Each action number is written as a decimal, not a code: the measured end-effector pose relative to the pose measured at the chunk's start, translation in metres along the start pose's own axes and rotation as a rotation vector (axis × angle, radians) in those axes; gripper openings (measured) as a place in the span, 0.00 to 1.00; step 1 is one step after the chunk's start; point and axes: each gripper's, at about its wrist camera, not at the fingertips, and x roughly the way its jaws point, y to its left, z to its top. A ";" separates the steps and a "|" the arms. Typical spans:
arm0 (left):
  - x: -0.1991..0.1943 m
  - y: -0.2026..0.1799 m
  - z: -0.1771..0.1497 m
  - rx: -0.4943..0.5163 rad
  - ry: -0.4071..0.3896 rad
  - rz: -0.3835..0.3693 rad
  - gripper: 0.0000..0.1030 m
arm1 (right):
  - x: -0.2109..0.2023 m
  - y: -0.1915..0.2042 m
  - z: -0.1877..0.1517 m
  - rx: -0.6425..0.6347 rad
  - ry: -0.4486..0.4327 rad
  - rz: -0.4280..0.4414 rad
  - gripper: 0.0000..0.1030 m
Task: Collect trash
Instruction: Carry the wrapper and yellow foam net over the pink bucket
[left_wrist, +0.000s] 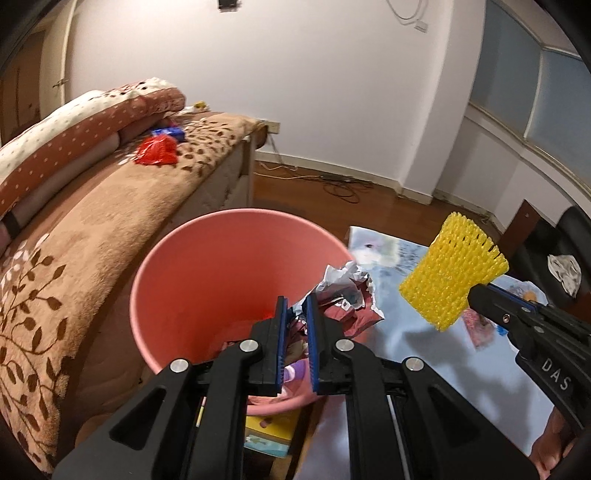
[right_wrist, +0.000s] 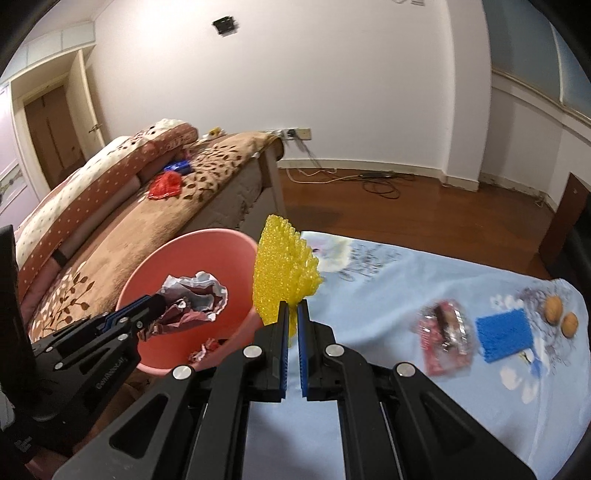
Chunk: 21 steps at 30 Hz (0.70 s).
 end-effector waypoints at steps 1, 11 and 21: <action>0.001 0.003 0.000 -0.004 0.001 0.009 0.09 | 0.003 0.005 0.001 -0.007 0.003 0.006 0.04; 0.013 0.035 0.000 -0.060 0.026 0.070 0.09 | 0.029 0.038 0.004 -0.061 0.051 0.038 0.04; 0.025 0.057 -0.001 -0.088 0.049 0.100 0.09 | 0.052 0.055 0.002 -0.082 0.092 0.051 0.04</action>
